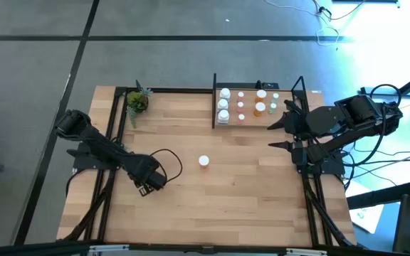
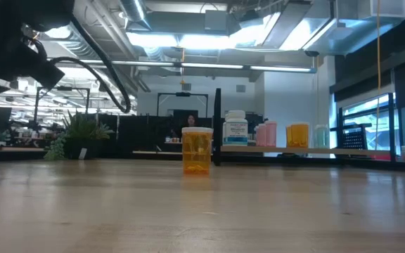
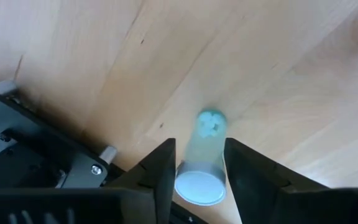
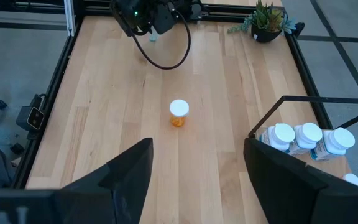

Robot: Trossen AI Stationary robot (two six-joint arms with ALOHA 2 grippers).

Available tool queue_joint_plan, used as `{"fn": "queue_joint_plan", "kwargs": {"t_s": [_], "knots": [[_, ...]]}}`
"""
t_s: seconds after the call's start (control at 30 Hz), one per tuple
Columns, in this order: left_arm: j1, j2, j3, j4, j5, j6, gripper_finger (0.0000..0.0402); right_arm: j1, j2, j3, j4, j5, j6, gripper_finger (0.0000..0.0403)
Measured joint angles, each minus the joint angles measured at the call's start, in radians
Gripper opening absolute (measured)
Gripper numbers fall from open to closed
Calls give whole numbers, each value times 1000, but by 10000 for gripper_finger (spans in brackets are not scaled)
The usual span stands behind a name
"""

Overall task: Pick and place medicine bottles onto shelf by color
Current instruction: Move the blue pill bottle to the center of the table

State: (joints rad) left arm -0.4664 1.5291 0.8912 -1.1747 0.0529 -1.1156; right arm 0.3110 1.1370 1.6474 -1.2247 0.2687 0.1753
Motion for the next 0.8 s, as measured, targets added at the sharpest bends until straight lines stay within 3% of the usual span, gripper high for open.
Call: {"fn": "queue_joint_plan", "kwargs": {"t_s": [0.33,0.8], "knots": [[-5,0,0,-3,-10,16,130,0,0,0,0,0,0,252],[-54,0,1,-29,-16,-28,202,0,0,0,0,0,0,252]]}}
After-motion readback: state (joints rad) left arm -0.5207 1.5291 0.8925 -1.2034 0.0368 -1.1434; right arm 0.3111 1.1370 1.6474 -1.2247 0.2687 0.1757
